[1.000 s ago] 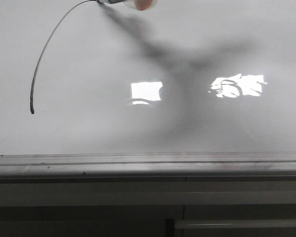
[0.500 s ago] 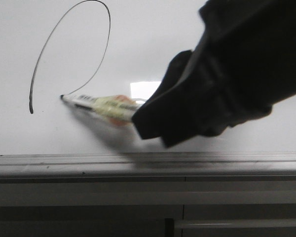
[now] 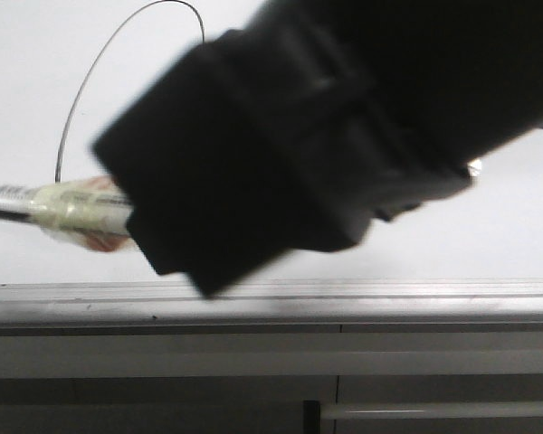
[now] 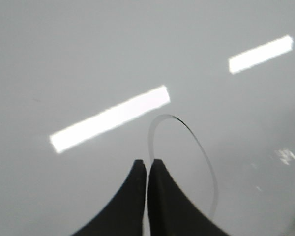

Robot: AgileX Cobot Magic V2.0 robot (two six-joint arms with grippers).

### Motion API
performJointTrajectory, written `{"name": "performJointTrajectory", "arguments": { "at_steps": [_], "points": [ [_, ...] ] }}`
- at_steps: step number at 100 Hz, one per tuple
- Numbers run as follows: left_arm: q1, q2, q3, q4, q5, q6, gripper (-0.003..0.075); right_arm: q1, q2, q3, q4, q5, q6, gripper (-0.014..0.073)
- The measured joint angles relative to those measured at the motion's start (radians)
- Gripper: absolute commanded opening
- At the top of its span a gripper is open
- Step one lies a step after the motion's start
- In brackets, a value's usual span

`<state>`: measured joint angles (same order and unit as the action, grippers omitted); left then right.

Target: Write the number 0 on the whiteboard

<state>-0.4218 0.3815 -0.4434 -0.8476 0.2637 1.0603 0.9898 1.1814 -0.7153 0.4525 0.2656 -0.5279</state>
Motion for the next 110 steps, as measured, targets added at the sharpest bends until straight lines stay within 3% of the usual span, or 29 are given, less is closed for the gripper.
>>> {"name": "performJointTrajectory", "arguments": {
  "at_steps": [13,27,42,52,64,87,110],
  "points": [
    [0.0,0.0,0.0,0.083,0.214,0.005,0.0006,0.0,-0.03,0.0,0.0,0.166,0.0,-0.0068],
    [0.0,0.0,0.0,0.115,0.388,0.106,0.0099,0.0,-0.03,-0.004,-0.003,0.251,0.0,-0.0068],
    [0.0,0.0,0.0,0.096,0.474,0.227,0.0259,0.0,-0.03,-0.046,-0.007,0.296,0.002,-0.0068],
    [0.0,0.002,0.0,0.068,0.531,0.373,0.0286,0.0,-0.028,-0.079,-0.015,0.303,0.002,-0.0068],
    [0.0,0.013,0.0,0.035,0.553,0.492,0.0286,0.0,-0.011,-0.117,-0.023,0.321,0.002,-0.0068],
    [0.0,0.013,0.003,-0.013,0.524,0.55,0.0286,0.0,0.046,-0.155,-0.038,0.308,0.002,-0.0068],
    [0.0,0.062,0.009,-0.018,0.479,0.67,0.0285,0.0,0.083,-0.168,-0.044,0.189,0.002,-0.0068]
  ]
}}
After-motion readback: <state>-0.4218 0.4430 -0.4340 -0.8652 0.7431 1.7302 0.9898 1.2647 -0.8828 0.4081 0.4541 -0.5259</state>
